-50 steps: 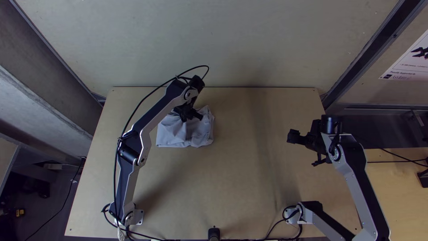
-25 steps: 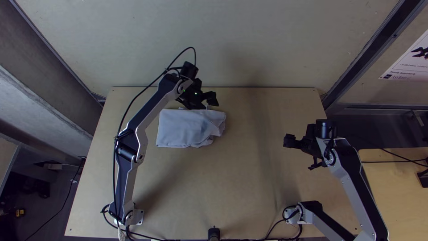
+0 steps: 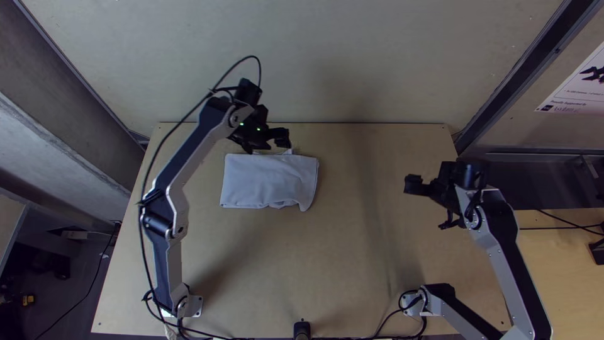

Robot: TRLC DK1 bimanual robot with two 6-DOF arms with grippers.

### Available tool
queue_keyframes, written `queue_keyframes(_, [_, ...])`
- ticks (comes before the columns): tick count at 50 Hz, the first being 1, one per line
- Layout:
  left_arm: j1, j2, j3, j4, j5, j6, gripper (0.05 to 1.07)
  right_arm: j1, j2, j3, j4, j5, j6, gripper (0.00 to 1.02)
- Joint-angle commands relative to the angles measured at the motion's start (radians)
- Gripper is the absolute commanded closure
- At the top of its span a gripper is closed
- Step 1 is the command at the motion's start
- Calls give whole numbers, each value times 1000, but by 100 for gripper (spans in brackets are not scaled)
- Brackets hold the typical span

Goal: Fold the t-shirt

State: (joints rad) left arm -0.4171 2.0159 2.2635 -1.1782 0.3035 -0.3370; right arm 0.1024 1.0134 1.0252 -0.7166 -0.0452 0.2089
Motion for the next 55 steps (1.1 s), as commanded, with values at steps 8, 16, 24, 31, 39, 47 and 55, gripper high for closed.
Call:
queue_keyframes(8, [121,-306,-134,-52,-133,119,10,-10,-30,98,167,-4,-83,3])
queue_keyframes(16, [199,-514,-323,43,-274,228,10,-67,-67,165,240,2,-152,3])
queue_keyframes(24, [279,-772,-584,223,-276,308,10,-133,-128,208,258,10,-189,3])
queue_keyframes(31, [353,-984,-789,379,-276,343,10,-152,-248,194,253,10,-198,3])
queue_keyframes(39, [434,-1175,-955,463,-276,355,10,-141,-435,121,302,8,-189,3])
queue_keyframes(47, [446,-1392,-1154,597,-276,385,10,-130,-602,16,319,8,-243,3])
queue_keyframes(55, [472,-1593,-1332,670,-276,389,10,-133,-765,-100,352,8,-269,4])
